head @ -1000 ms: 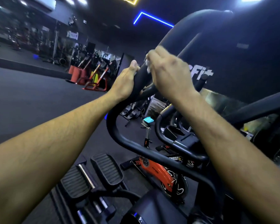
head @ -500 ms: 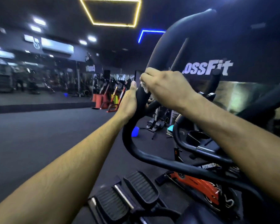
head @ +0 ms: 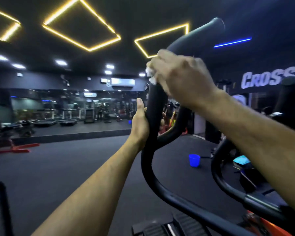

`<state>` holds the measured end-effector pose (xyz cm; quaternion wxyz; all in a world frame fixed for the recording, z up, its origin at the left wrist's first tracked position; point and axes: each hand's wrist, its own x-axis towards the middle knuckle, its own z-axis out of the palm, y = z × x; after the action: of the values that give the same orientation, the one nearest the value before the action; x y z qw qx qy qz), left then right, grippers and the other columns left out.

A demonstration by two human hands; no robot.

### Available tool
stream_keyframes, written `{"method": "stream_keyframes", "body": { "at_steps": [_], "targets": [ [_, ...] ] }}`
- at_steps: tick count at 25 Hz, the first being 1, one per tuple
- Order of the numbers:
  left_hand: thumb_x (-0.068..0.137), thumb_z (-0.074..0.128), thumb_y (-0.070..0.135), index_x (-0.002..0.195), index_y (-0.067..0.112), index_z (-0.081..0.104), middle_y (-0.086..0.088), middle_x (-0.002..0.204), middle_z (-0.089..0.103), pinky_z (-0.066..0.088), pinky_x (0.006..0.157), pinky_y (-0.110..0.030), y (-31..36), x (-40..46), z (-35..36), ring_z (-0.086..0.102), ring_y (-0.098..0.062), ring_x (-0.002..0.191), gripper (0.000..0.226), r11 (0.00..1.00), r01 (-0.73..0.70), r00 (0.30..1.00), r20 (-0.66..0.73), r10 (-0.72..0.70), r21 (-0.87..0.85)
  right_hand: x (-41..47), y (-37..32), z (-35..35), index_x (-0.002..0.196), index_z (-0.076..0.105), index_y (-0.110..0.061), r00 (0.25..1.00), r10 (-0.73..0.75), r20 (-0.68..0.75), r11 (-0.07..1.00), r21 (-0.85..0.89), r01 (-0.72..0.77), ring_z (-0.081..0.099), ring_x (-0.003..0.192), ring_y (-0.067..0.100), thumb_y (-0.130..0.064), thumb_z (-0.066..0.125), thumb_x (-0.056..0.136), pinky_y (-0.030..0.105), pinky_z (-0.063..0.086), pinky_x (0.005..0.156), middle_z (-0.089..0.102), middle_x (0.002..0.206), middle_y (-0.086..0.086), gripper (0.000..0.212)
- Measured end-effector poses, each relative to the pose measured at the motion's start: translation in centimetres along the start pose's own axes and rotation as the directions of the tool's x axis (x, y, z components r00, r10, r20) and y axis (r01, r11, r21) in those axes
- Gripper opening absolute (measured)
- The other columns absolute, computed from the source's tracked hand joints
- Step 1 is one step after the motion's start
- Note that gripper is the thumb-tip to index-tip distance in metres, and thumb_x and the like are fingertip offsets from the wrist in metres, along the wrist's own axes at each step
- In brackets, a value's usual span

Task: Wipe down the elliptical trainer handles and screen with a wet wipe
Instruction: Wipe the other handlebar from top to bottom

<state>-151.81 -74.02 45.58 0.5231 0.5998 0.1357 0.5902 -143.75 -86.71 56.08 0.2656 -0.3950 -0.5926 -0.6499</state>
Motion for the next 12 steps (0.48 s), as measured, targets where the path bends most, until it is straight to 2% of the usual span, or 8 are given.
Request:
{"method": "stream_keyframes", "body": {
  "at_steps": [1, 2, 4, 6, 7, 8, 10, 12],
  "targets": [
    [0.104, 0.020, 0.072, 0.082, 0.000, 0.072, -0.026, 0.072, 0.061, 0.046, 0.058, -0.034, 0.0, 0.0, -0.1, 0.053, -0.028, 0.054, 0.092, 0.999, 0.009, 1.000, -0.016, -0.009, 0.032, 0.5, 0.3, -0.2, 0.088, 0.065, -0.017, 0.998, 0.053, 0.017, 0.998, -0.019, -0.053, 0.064, 0.054, 0.027, -0.019, 0.057, 0.094, 0.025, 0.028, 0.044, 0.061, 0.084, 0.002, 0.011],
    [0.105, 0.021, 0.070, 0.085, -0.001, 0.071, -0.025, 0.071, 0.062, 0.047, 0.058, -0.034, 0.2, -0.3, -0.1, 0.054, -0.028, 0.055, 0.089, 0.999, 0.022, 0.999, -0.038, -0.021, 0.043, 0.5, -0.2, -0.1, 0.084, 0.064, -0.017, 0.998, 0.039, 0.044, 0.998, -0.049, -0.037, 0.064, 0.051, 0.027, -0.015, 0.057, 0.092, 0.024, 0.027, 0.043, 0.061, 0.081, 0.002, 0.011],
    [0.110, 0.033, 0.054, 0.086, 0.004, 0.070, -0.017, 0.071, 0.066, 0.052, 0.060, -0.033, 0.6, -0.9, 0.2, 0.061, -0.026, 0.058, 0.067, 0.997, -0.003, 0.996, -0.088, 0.010, 0.075, -0.3, -2.4, 0.6, 0.082, 0.063, -0.017, 0.983, -0.124, 0.134, 0.986, -0.095, 0.138, 0.067, 0.051, 0.025, -0.007, 0.055, 0.085, 0.024, 0.022, 0.043, 0.060, 0.079, 0.001, 0.013],
    [0.104, 0.053, 0.030, 0.089, 0.017, 0.067, -0.003, 0.077, 0.069, 0.059, 0.066, -0.037, 1.0, -1.4, 0.4, 0.068, -0.019, 0.069, 0.024, 0.970, -0.046, 0.988, -0.134, 0.080, 0.240, -1.5, -4.6, 0.6, 0.098, 0.061, -0.013, 0.875, -0.252, 0.413, 0.959, -0.015, 0.284, 0.072, 0.072, 0.027, 0.001, 0.048, 0.092, 0.027, 0.018, 0.044, 0.059, 0.095, 0.003, 0.020],
    [0.098, 0.056, 0.027, 0.088, 0.017, 0.065, -0.001, 0.075, 0.069, 0.062, 0.066, -0.040, 1.2, -1.6, 0.6, 0.069, -0.019, 0.071, 0.016, 0.959, -0.056, 0.983, -0.151, 0.101, 0.276, -2.0, -4.8, 0.8, 0.105, 0.058, -0.011, 0.815, -0.268, 0.514, 0.951, 0.006, 0.309, 0.071, 0.081, 0.028, 0.004, 0.045, 0.095, 0.030, 0.017, 0.044, 0.055, 0.102, 0.004, 0.022],
    [0.096, 0.055, 0.028, 0.087, 0.011, 0.064, -0.003, 0.070, 0.068, 0.061, 0.061, -0.041, 1.3, -1.8, 0.8, 0.068, -0.023, 0.068, 0.021, 0.969, -0.042, 0.980, -0.177, 0.087, 0.243, -1.8, -4.3, 0.6, 0.106, 0.057, -0.011, 0.814, -0.287, 0.505, 0.948, 0.026, 0.318, 0.070, 0.081, 0.027, 0.004, 0.047, 0.095, 0.031, 0.016, 0.044, 0.052, 0.102, 0.004, 0.020],
    [0.109, 0.042, 0.036, 0.084, 0.000, 0.063, -0.011, 0.061, 0.063, 0.051, 0.050, -0.032, 1.6, -1.9, 1.3, 0.059, -0.028, 0.058, 0.048, 0.998, 0.002, 0.984, -0.176, 0.009, 0.064, -0.3, -2.5, -0.2, 0.089, 0.062, -0.014, 0.865, -0.327, 0.379, 0.927, -0.049, 0.372, 0.066, 0.062, 0.024, 0.003, 0.056, 0.084, 0.026, 0.008, 0.042, 0.053, 0.092, 0.003, 0.019],
    [0.113, 0.025, 0.048, 0.081, 0.001, 0.064, -0.014, 0.061, 0.060, 0.043, 0.049, -0.026, 1.7, -1.8, 1.7, 0.052, -0.025, 0.052, 0.069, 0.999, 0.016, 0.991, -0.133, -0.020, -0.031, 0.5, -1.0, 0.1, 0.079, 0.062, -0.016, 0.907, -0.348, 0.238, 0.920, -0.098, 0.378, 0.060, 0.059, 0.022, 0.003, 0.048, 0.078, 0.024, 0.007, 0.043, 0.057, 0.090, 0.005, 0.024]
  ]
}}
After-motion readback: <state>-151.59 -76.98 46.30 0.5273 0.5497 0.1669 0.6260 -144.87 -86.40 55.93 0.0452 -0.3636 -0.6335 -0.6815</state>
